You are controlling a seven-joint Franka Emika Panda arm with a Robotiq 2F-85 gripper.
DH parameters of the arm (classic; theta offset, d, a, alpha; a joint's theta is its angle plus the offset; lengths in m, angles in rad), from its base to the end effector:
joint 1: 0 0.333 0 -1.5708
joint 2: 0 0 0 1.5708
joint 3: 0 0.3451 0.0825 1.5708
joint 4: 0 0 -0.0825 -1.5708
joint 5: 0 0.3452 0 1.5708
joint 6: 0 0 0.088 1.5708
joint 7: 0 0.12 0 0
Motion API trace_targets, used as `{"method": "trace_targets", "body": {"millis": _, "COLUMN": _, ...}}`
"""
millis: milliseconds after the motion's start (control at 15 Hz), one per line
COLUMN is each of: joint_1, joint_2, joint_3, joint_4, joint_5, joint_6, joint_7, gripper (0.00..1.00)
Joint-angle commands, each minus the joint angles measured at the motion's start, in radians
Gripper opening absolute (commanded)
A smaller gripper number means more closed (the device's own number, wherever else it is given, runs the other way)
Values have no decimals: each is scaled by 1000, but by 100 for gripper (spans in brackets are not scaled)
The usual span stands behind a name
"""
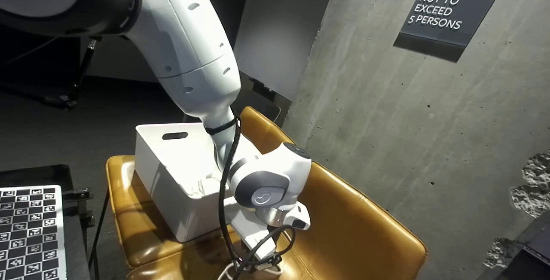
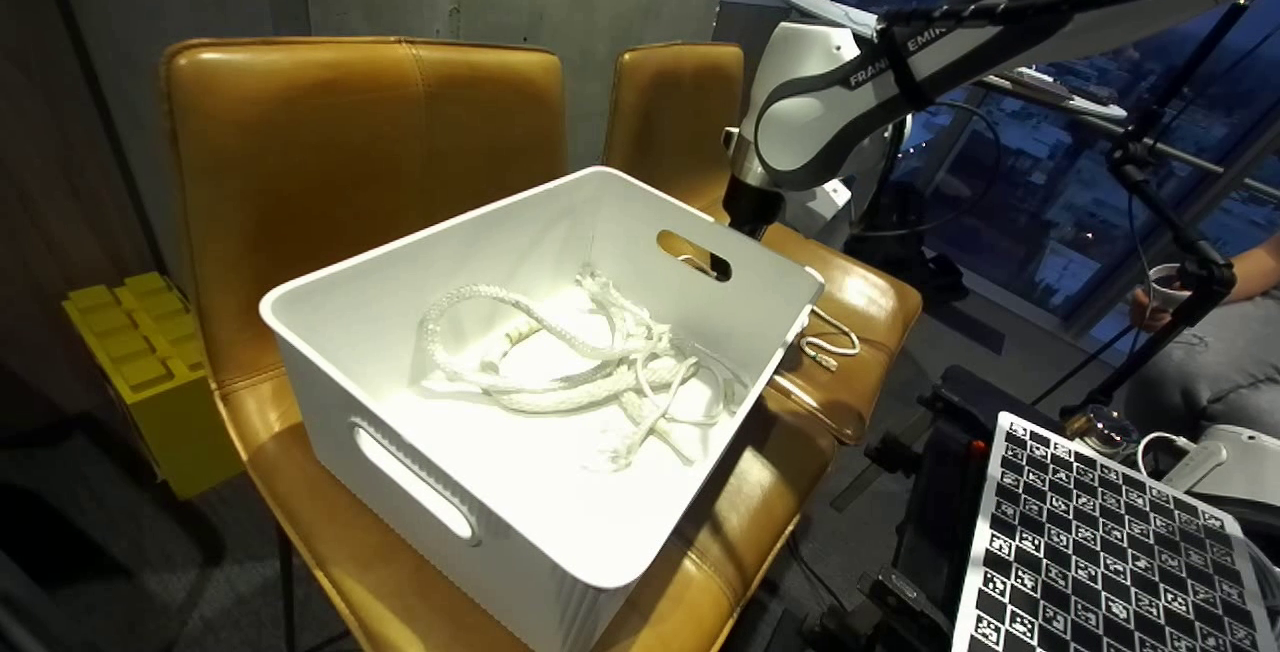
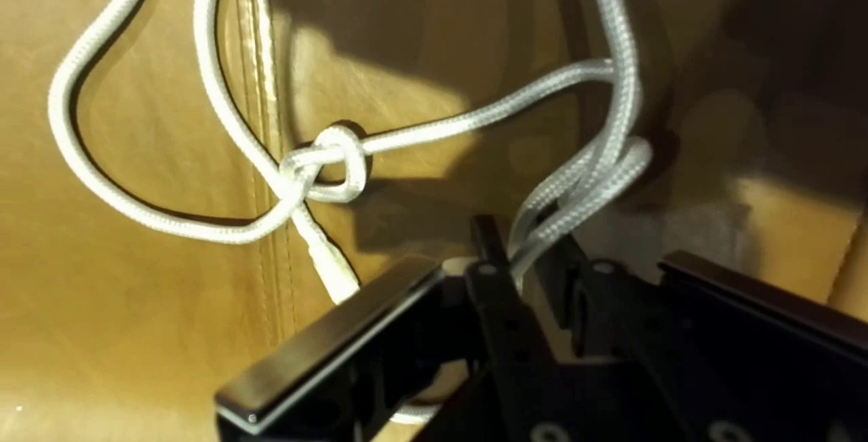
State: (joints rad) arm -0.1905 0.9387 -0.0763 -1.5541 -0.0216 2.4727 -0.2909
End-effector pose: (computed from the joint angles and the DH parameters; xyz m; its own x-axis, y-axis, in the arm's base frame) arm 0.6653 -0.1731 0.1247 0.9967 0.0703 -0.0404 0.0729 -0.9952 0.0657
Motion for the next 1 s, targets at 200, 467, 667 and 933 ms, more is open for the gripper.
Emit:
{"method": "trace_targets", "body": {"millis": 200, "joint_1": -18, "joint_2": -39, "joint_3": -20, "joint_4": -49, "joint_5": -27, "joint_6": 26, "joint_7": 29, "gripper": 1}}
{"method": "trace_targets", "body": {"millis": 467, "joint_1": -27, "joint_2": -174, "joint_3": -42, "joint_4": -187, "joint_5": -40, "joint_6": 32, "joint_7": 19, "gripper": 1}}
{"method": "trace_targets", "body": {"millis": 667, "joint_1": -30, "joint_2": -323, "joint_3": -59, "joint_4": -310, "joint_5": -71, "joint_6": 30, "joint_7": 4, "gripper": 1}}
{"method": "trace_targets", "body": {"millis": 933, "joint_1": -26, "joint_2": -530, "joint_3": -55, "joint_4": -414, "joint_5": -102, "joint_6": -7, "joint_7": -9, "gripper": 1}}
